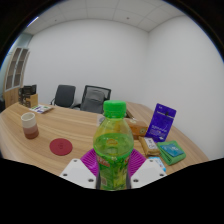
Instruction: Pour water
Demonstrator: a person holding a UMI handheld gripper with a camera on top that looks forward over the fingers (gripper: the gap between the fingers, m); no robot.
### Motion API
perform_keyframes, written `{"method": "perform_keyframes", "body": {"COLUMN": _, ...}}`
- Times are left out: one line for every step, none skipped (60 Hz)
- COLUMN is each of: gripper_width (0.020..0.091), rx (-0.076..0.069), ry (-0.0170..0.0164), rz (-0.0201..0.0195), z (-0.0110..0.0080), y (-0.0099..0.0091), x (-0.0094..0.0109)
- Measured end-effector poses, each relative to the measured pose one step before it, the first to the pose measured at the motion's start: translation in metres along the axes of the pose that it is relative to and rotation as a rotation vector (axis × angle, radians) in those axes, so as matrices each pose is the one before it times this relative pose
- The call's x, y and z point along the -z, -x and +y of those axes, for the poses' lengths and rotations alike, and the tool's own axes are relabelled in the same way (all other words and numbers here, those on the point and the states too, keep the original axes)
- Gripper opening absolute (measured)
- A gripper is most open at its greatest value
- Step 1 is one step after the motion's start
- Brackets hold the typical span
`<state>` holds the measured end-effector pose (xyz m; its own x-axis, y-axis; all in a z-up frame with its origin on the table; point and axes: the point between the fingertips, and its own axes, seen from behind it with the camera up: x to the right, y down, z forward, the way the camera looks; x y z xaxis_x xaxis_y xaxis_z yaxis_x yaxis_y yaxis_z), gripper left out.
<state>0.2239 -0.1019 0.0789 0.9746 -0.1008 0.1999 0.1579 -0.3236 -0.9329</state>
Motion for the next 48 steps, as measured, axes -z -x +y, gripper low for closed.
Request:
{"method": "perform_keyframes", "body": {"gripper_width": 0.0337, "rx": 0.0178, "ry": 0.00833, "rz": 0.0041, "z": -0.00116, "y": 0.00166, "x": -0.00064}}
{"method": "perform_keyframes", "body": {"gripper_width": 0.0338, "rx": 0.0197, "ry": 0.00828, "rz": 0.00242, "z": -0.00134, "y": 0.0017, "x": -0.00091}}
{"method": "perform_keyframes", "body": {"gripper_width": 0.0339, "rx": 0.0198, "ry": 0.00534, "rz": 0.00086, "z": -0.00317, "y": 0.00286, "x": -0.00044}}
{"method": "perform_keyframes", "body": {"gripper_width": 0.0339, "rx": 0.0198, "ry": 0.00139, "rz": -0.00119, "z": -0.0043, "y": 0.00342, "x": -0.00056}}
{"method": "perform_keyframes", "body": {"gripper_width": 0.0338, "rx": 0.0226, "ry": 0.00158, "rz": -0.0032, "z": -0.00453, "y": 0.004, "x": -0.00077}}
{"method": "perform_keyframes", "body": {"gripper_width": 0.0339, "rx": 0.025, "ry": 0.00232, "rz": -0.00337, "z": -0.00448, "y": 0.00415, "x": -0.00093}}
{"method": "perform_keyframes", "body": {"gripper_width": 0.0338, "rx": 0.026, "ry": 0.00262, "rz": -0.00207, "z": -0.00499, "y": 0.0038, "x": -0.00115}}
{"method": "perform_keyframes", "body": {"gripper_width": 0.0339, "rx": 0.0249, "ry": -0.00066, "rz": 0.00019, "z": -0.00488, "y": 0.00355, "x": -0.0008}}
{"method": "perform_keyframes", "body": {"gripper_width": 0.0339, "rx": 0.0292, "ry": -0.00004, "rz": 0.00048, "z": -0.00473, "y": 0.00447, "x": -0.00191}}
{"method": "perform_keyframes", "body": {"gripper_width": 0.0339, "rx": 0.0353, "ry": 0.00362, "rz": -0.00214, "z": -0.00553, "y": 0.00464, "x": -0.00211}}
{"method": "perform_keyframes", "body": {"gripper_width": 0.0339, "rx": 0.0379, "ry": 0.00403, "rz": -0.00327, "z": -0.00591, "y": 0.00518, "x": -0.00208}}
{"method": "perform_keyframes", "body": {"gripper_width": 0.0338, "rx": 0.0373, "ry": 0.0033, "rz": -0.00273, "z": -0.00627, "y": 0.00454, "x": -0.00209}}
{"method": "perform_keyframes", "body": {"gripper_width": 0.0338, "rx": 0.0364, "ry": 0.00148, "rz": -0.00219, "z": -0.00678, "y": 0.00443, "x": -0.00211}}
{"method": "perform_keyframes", "body": {"gripper_width": 0.0339, "rx": 0.0373, "ry": 0.00057, "rz": -0.00222, "z": -0.00713, "y": 0.00475, "x": -0.00239}}
{"method": "perform_keyframes", "body": {"gripper_width": 0.0338, "rx": 0.0383, "ry": 0.00074, "rz": -0.00149, "z": -0.00672, "y": 0.00421, "x": -0.0025}}
{"method": "perform_keyframes", "body": {"gripper_width": 0.0337, "rx": 0.0371, "ry": 0.00198, "rz": -0.0007, "z": -0.00603, "y": 0.00282, "x": -0.00272}}
{"method": "perform_keyframes", "body": {"gripper_width": 0.0337, "rx": 0.0382, "ry": 0.00596, "rz": 0.00077, "z": -0.00401, "y": 0.00474, "x": -0.00148}}
{"method": "perform_keyframes", "body": {"gripper_width": 0.0337, "rx": 0.0446, "ry": 0.00917, "rz": -0.001, "z": -0.00547, "y": 0.00426, "x": -0.00271}}
{"method": "perform_keyframes", "body": {"gripper_width": 0.0337, "rx": 0.044, "ry": 0.00767, "rz": -0.00207, "z": -0.006, "y": 0.00373, "x": -0.00264}}
{"method": "perform_keyframes", "body": {"gripper_width": 0.0338, "rx": 0.0408, "ry": 0.00333, "rz": -0.00115, "z": -0.00686, "y": 0.00316, "x": -0.0024}}
{"method": "perform_keyframes", "body": {"gripper_width": 0.0338, "rx": 0.0391, "ry": 0.00019, "rz": 0.00016, "z": -0.00733, "y": 0.00291, "x": -0.00224}}
{"method": "perform_keyframes", "body": {"gripper_width": 0.0337, "rx": 0.0422, "ry": 0.00242, "rz": 0.00101, "z": -0.00625, "y": 0.00355, "x": -0.00218}}
{"method": "perform_keyframes", "body": {"gripper_width": 0.0337, "rx": 0.0476, "ry": 0.00551, "rz": 0.00044, "z": -0.00539, "y": 0.00286, "x": -0.00227}}
{"method": "perform_keyframes", "body": {"gripper_width": 0.0339, "rx": 0.0438, "ry": 0.00332, "rz": 0.0019, "z": -0.00597, "y": 0.00172, "x": -0.00182}}
{"method": "perform_keyframes", "body": {"gripper_width": 0.0341, "rx": 0.0354, "ry": -0.00537, "rz": 0.00104, "z": -0.00562, "y": -0.00141, "x": -0.0013}}
{"method": "perform_keyframes", "body": {"gripper_width": 0.0339, "rx": 0.0293, "ry": -0.00605, "rz": 0.00601, "z": -0.00545, "y": 0.00388, "x": -0.00047}}
{"method": "perform_keyframes", "body": {"gripper_width": 0.0339, "rx": 0.0345, "ry": -0.00517, "rz": 0.00563, "z": -0.00647, "y": 0.00245, "x": -0.00091}}
{"method": "perform_keyframes", "body": {"gripper_width": 0.0338, "rx": 0.0408, "ry": -0.00155, "rz": 0.00435, "z": -0.00474, "y": 0.00141, "x": -0.00072}}
{"method": "perform_keyframes", "body": {"gripper_width": 0.0338, "rx": 0.0448, "ry": 0.00223, "rz": 0.005, "z": -0.0043, "y": 0.00069, "x": -0.00066}}
{"method": "perform_keyframes", "body": {"gripper_width": 0.0337, "rx": 0.044, "ry": 0.00315, "rz": 0.0082, "z": -0.00383, "y": -0.00043, "x": -0.00073}}
{"method": "perform_keyframes", "body": {"gripper_width": 0.0339, "rx": 0.0421, "ry": 0.00225, "rz": 0.00925, "z": -0.00388, "y": -0.00083, "x": -0.00022}}
{"method": "perform_keyframes", "body": {"gripper_width": 0.0338, "rx": 0.0409, "ry": 0.00239, "rz": 0.00684, "z": -0.00407, "y": -0.0004, "x": -0.00019}}
{"method": "perform_keyframes", "body": {"gripper_width": 0.0339, "rx": 0.0395, "ry": 0.00191, "rz": 0.00402, "z": -0.00419, "y": 0.00022, "x": -0.00008}}
{"method": "perform_keyframes", "body": {"gripper_width": 0.0337, "rx": 0.0374, "ry": -0.00569, "rz": -0.00273, "z": -0.00417, "y": -0.00189, "x": -0.00282}}
{"method": "perform_keyframes", "body": {"gripper_width": 0.0337, "rx": 0.0323, "ry": -0.00014, "rz": 0.00307, "z": -0.00443, "y": 0.00107, "x": -0.00012}}
{"method": "perform_keyframes", "body": {"gripper_width": 0.0338, "rx": 0.028, "ry": -0.00094, "rz": 0.00367, "z": -0.00263, "y": 0.00167, "x": 0.00059}}
{"method": "perform_keyframes", "body": {"gripper_width": 0.0337, "rx": 0.0303, "ry": 0.00279, "rz": 0.00263, "z": -0.00315, "y": 0.00115, "x": -0.00038}}
{"method": "perform_keyframes", "body": {"gripper_width": 0.0337, "rx": 0.0303, "ry": 0.00414, "rz": 0.0039, "z": -0.00264, "y": 0.00053, "x": -0.00085}}
{"method": "perform_keyframes", "body": {"gripper_width": 0.0337, "rx": 0.0301, "ry": 0.00516, "rz": 0.00456, "z": -0.00221, "y": 0.00004, "x": -0.00106}}
{"method": "perform_keyframes", "body": {"gripper_width": 0.0339, "rx": 0.03, "ry": 0.00635, "rz": 0.00506, "z": -0.00223, "y": 0.0, "x": -0.00101}}
{"method": "perform_keyframes", "body": {"gripper_width": 0.0338, "rx": 0.0305, "ry": 0.00591, "rz": 0.00471, "z": -0.00216, "y": -0.00026, "x": -0.00096}}
{"method": "perform_keyframes", "body": {"gripper_width": 0.0338, "rx": 0.029, "ry": 0.00293, "rz": 0.00488, "z": -0.00295, "y": -0.00053, "x": -0.00071}}
{"method": "perform_keyframes", "body": {"gripper_width": 0.0336, "rx": 0.0275, "ry": 0.00102, "rz": 0.00606, "z": -0.00276, "y": -0.00068, "x": -0.00122}}
{"method": "perform_keyframes", "body": {"gripper_width": 0.0337, "rx": 0.0288, "ry": 0.00387, "rz": 0.00662, "z": -0.00155, "y": -0.00024, "x": -0.00147}}
{"method": "perform_keyframes", "body": {"gripper_width": 0.0337, "rx": 0.0371, "ry": 0.00052, "rz": 0.00048, "z": 0.00037, "y": -0.00268, "x": -0.00427}}
{"method": "perform_keyframes", "body": {"gripper_width": 0.0335, "rx": 0.0311, "ry": 0.00781, "rz": 0.006, "z": -0.00174, "y": -0.00051, "x": -0.00035}}
{"method": "perform_keyframes", "body": {"gripper_width": 0.0336, "rx": 0.0258, "ry": -0.00288, "rz": 0.00439, "z": -0.00124, "y": -0.00004, "x": 0.00048}}
{"method": "perform_keyframes", "body": {"gripper_width": 0.0338, "rx": 0.0243, "ry": -0.00326, "rz": 0.0083, "z": -0.00359, "y": -0.00089, "x": -0.00053}}
